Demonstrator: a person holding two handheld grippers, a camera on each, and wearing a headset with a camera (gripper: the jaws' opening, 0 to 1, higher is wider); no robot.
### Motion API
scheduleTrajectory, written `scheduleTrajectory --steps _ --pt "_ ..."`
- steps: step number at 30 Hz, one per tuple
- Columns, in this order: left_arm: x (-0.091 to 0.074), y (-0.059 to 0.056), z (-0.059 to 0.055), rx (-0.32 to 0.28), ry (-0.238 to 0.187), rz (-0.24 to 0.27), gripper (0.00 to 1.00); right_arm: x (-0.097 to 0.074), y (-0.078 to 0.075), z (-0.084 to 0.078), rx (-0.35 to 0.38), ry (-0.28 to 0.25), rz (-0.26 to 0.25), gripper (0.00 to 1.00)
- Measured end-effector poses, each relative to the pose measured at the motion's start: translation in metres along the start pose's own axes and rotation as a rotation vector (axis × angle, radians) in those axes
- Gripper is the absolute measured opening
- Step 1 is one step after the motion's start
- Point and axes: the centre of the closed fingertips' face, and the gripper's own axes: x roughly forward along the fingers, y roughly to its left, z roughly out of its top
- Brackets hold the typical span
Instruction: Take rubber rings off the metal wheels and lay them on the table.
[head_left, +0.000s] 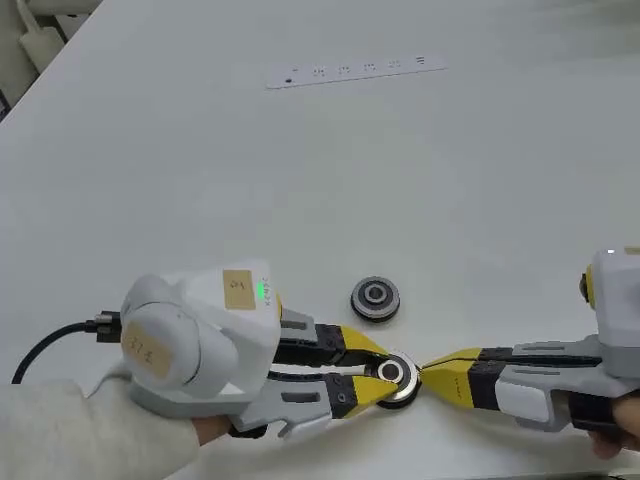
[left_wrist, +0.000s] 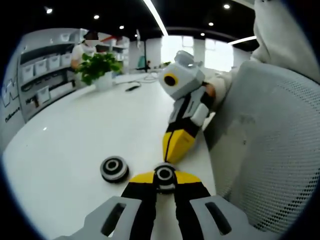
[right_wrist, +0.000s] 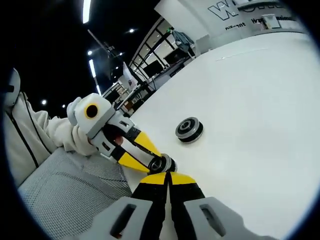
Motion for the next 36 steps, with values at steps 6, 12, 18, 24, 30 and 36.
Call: scheduleTrajectory --steps 6,12,18,24,30,36 --pt "0.000 0.000 0.000 -0.001 -0.001 0.001 0.13 -0.001 0.005 0.001 -0.004 -0.006 0.003 0.00" --pt "0.001 -0.001 0.000 0.006 0.000 0.005 0.13 -0.001 0.010 0.001 -0.018 -0.014 0.014 0.00" --pt "0.000 -0.001 0.000 0.005 -0.003 0.006 0.13 -0.002 0.013 0.002 -0.021 -0.019 0.019 0.00" --pt "0.000 -0.001 0.000 -0.004 -0.024 0.001 0.13 -0.002 0.014 0.003 -0.023 -0.020 0.024 0.00" --pt "-0.001 -0.001 -0.001 -0.022 -0.070 -0.010 0.13 -0.002 0.016 0.003 -0.034 -0.017 0.034 0.00" --pt "-0.001 -0.001 0.000 -0.016 -0.079 -0.009 0.13 -0.001 0.017 0.003 -0.033 -0.019 0.040 0.00"
